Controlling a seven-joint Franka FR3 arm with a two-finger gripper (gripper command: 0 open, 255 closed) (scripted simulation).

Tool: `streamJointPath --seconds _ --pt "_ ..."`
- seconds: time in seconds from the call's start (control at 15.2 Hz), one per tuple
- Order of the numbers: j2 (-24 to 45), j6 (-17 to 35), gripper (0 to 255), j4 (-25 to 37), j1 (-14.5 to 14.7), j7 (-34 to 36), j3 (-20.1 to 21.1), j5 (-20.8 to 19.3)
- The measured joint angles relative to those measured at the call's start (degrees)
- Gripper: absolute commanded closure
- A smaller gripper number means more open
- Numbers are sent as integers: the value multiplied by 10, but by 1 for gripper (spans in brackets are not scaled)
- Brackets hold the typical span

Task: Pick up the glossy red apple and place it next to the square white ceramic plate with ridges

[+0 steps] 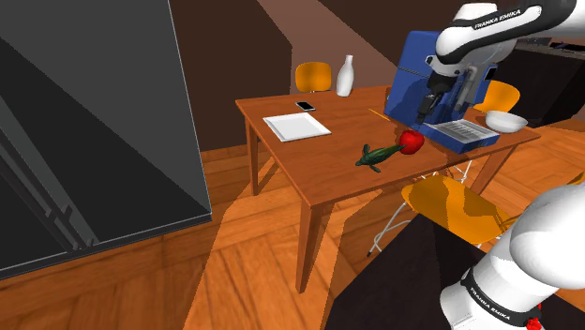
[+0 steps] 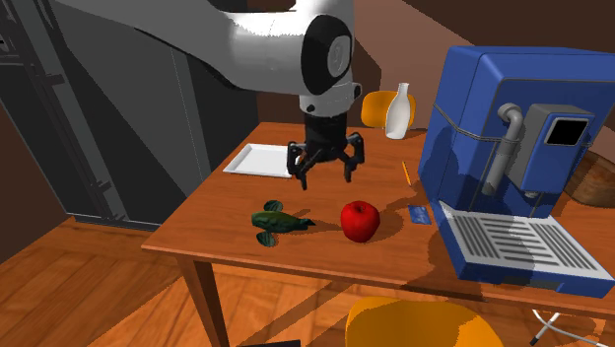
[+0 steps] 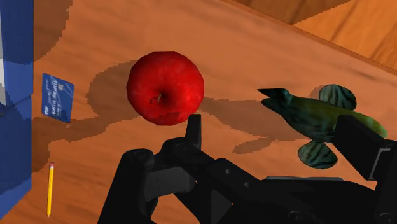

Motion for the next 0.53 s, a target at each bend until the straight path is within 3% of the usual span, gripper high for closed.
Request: streamJointPath --seconds 0.26,0.53 --pt "83 36 0 45 1 -65 -43 49" --pt "179 61 0 102 -9 -138 -71 123"
